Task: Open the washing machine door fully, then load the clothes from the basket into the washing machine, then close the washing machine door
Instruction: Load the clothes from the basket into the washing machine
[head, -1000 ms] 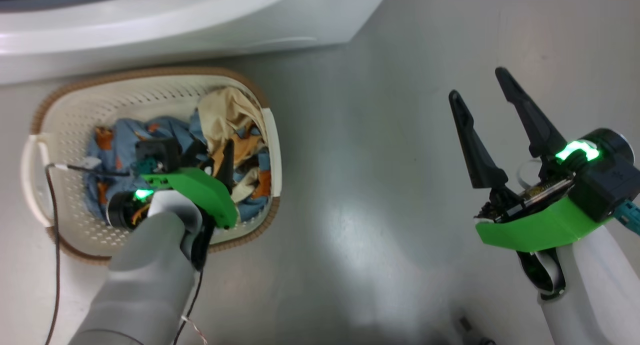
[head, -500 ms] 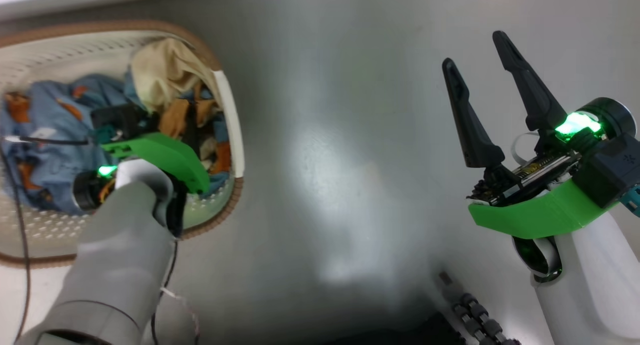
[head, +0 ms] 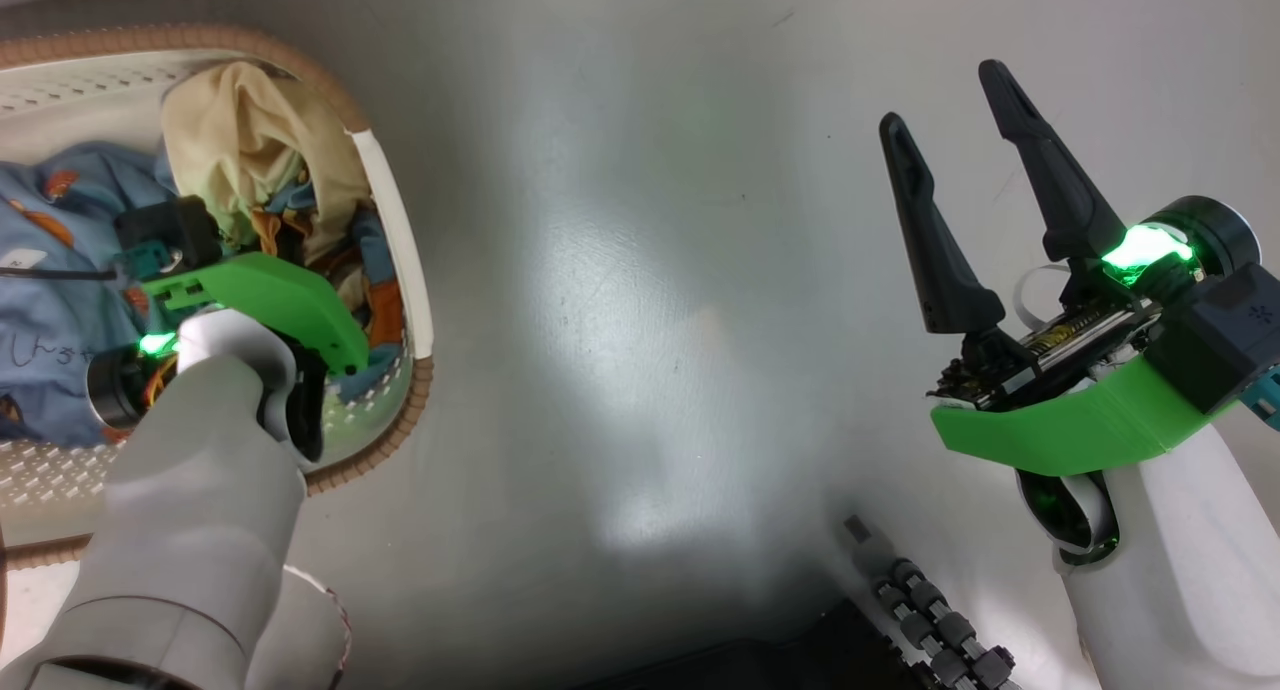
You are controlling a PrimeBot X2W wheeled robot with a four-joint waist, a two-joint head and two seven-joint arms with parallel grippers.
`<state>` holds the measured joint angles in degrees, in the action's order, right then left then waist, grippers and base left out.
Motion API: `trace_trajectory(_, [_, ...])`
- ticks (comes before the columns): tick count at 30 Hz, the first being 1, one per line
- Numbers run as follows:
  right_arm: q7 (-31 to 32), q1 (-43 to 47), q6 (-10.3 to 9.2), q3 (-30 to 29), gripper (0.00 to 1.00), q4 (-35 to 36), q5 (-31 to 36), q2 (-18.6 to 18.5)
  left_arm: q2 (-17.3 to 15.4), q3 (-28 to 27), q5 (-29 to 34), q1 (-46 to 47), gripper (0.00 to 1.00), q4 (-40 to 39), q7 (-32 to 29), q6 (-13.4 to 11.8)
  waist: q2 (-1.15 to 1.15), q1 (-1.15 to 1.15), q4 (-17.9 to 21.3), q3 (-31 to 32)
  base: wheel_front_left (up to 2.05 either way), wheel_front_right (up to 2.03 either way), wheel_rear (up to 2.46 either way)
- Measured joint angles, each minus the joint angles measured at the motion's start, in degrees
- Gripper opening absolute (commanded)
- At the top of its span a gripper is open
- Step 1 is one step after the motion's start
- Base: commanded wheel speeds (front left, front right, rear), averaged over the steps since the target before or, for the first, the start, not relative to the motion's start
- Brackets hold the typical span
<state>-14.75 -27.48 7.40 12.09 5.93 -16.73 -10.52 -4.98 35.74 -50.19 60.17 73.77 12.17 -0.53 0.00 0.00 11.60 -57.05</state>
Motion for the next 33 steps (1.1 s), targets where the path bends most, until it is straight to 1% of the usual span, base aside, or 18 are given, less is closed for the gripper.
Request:
trace_trajectory(8, [0.00,-0.23,0.00,-0.22,1.00,-0.15,0.05,-0.03,0.13,0.26,0.00,-0.07,0.00,0.09,0.64,-0.30,0.00,0.00,-1.13,0.78,0.00,0.00,0.00])
trace_trajectory(13, [0.00,-0.41,0.00,-0.69,1.00,-0.63,0.08,-0.21,0.13,1.83,1.56,-1.21,0.00,0.12,1.63,-0.30,0.00,0.00,-1.93,2.56,0.00,0.00,0.00])
trace_trajectory(16, [0.00,0.08,0.00,-1.30,1.00,-0.90,0.48,-0.45,0.12,1.72,1.88,-3.04,0.00,-0.54,2.12,-0.32,0.00,0.00,-2.53,4.03,0.00,0.00,0.00])
trace_trajectory(19, [0.01,1.24,0.00,-2.01,1.00,-1.20,0.49,-0.62,-0.36,0.55,3.02,-5.15,0.00,-4.39,2.12,-1.38,0.00,0.00,-3.20,5.73,0.00,0.00,0.00])
trace_trajectory(24, [0.01,3.80,0.00,-4.27,1.00,-1.45,1.38,-0.65,-0.71,-3.66,6.43,-10.59,0.00,-12.15,2.12,-3.12,0.00,0.00,-4.32,9.18,0.00,0.00,0.00])
trace_trajectory(28, [0.01,6.29,0.00,-5.80,1.00,-2.13,2.13,-0.70,-0.66,-7.17,10.13,-15.91,0.00,-17.59,2.12,-3.82,0.00,0.00,-5.24,12.40,0.00,0.00,0.00])
trace_trajectory(33, [0.01,9.59,0.00,-7.69,1.00,-2.99,2.57,-0.70,-0.19,-11.65,15.06,-21.86,0.00,-23.63,2.12,-4.00,0.00,0.00,-6.49,16.90,0.00,0.00,0.00])
